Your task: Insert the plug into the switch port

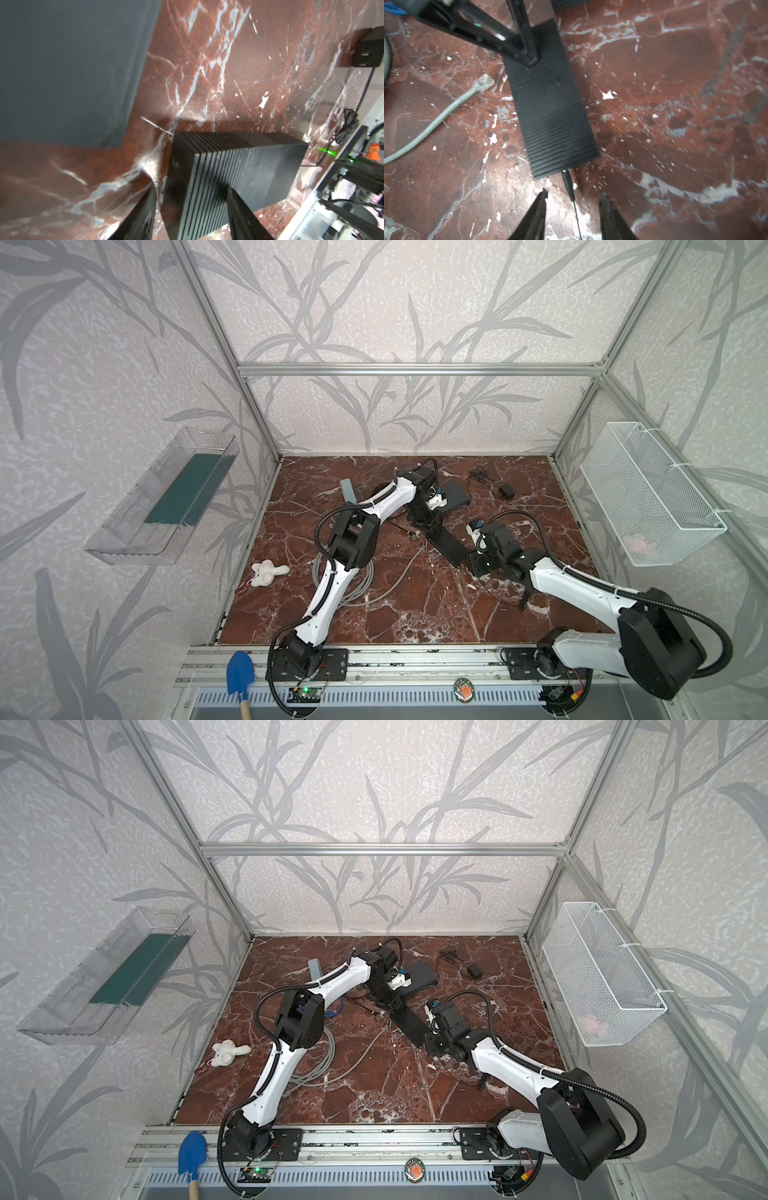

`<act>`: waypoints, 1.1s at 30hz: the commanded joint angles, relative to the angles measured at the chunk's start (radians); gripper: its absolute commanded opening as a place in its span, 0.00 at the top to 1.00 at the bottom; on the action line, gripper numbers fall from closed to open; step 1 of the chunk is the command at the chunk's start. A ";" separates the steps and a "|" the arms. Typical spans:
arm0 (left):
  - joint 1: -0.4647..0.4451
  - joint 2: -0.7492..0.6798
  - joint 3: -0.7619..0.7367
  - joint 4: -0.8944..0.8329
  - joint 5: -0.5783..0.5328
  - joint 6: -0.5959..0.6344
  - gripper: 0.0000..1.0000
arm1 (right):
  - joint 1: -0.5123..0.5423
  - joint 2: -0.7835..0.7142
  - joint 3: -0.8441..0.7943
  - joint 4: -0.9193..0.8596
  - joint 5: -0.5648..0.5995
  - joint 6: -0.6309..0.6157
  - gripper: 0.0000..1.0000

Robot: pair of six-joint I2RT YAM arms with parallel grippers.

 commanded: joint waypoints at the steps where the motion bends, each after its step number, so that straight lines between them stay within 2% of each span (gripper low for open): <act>1: 0.000 0.006 0.020 -0.015 -0.033 0.011 0.44 | -0.019 0.018 -0.008 -0.047 -0.038 0.028 0.60; 10: -0.003 0.034 0.016 -0.014 -0.014 0.026 0.43 | -0.019 0.112 -0.051 0.108 -0.103 0.046 0.66; 19: -0.007 0.048 0.015 -0.022 0.018 0.047 0.44 | -0.019 0.148 -0.073 0.178 -0.079 0.039 0.82; 25: -0.009 0.063 0.011 -0.060 0.069 0.086 0.44 | -0.016 0.183 -0.073 0.217 -0.113 0.020 0.94; 30: -0.009 0.083 0.011 -0.100 0.147 0.140 0.45 | -0.015 0.165 -0.087 0.239 -0.109 0.013 0.96; 33: -0.008 0.097 0.018 -0.121 0.129 0.173 0.45 | -0.015 0.160 -0.081 0.237 -0.118 -0.002 0.96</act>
